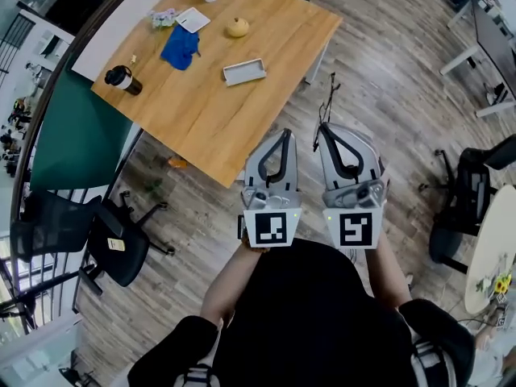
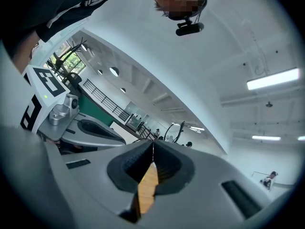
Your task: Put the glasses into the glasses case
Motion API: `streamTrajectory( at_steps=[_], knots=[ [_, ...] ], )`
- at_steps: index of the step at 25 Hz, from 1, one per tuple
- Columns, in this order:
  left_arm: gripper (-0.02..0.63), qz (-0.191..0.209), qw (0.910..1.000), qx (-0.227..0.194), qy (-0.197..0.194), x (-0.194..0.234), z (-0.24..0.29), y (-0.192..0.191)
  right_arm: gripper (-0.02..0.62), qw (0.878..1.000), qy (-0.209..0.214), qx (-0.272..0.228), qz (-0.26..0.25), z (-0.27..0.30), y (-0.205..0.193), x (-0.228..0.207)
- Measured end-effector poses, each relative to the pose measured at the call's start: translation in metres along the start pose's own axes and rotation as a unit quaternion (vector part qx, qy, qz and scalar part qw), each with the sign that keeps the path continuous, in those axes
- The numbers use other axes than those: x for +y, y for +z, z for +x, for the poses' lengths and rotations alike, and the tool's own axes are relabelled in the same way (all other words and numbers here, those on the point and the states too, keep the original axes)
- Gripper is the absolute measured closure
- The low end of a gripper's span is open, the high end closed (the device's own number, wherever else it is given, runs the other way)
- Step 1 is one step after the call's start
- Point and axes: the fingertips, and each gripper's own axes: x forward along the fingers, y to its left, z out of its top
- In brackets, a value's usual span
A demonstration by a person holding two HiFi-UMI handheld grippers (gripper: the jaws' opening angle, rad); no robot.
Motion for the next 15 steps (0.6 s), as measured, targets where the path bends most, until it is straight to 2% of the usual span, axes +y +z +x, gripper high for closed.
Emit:
streamTrajectory(
  at_steps=[5,8,15],
  knots=[
    [0.586,-0.039,0.9989,-0.008,0.024,0.019,0.031,-0.009,0.584,1.0,0.026,0.001,-0.001,0.032,-0.01,-0.013],
    [0.586,-0.03,0.999,-0.006,0.033,0.027,0.046,-0.014,0.584,0.999,0.037,-0.001,0.009,0.05,-0.016,-0.02],
    [0.586,-0.05,0.9965,-0.009,0.066,0.05,0.071,-0.026,0.584,0.998,0.066,-0.012,0.006,0.087,-0.022,-0.023]
  ],
)
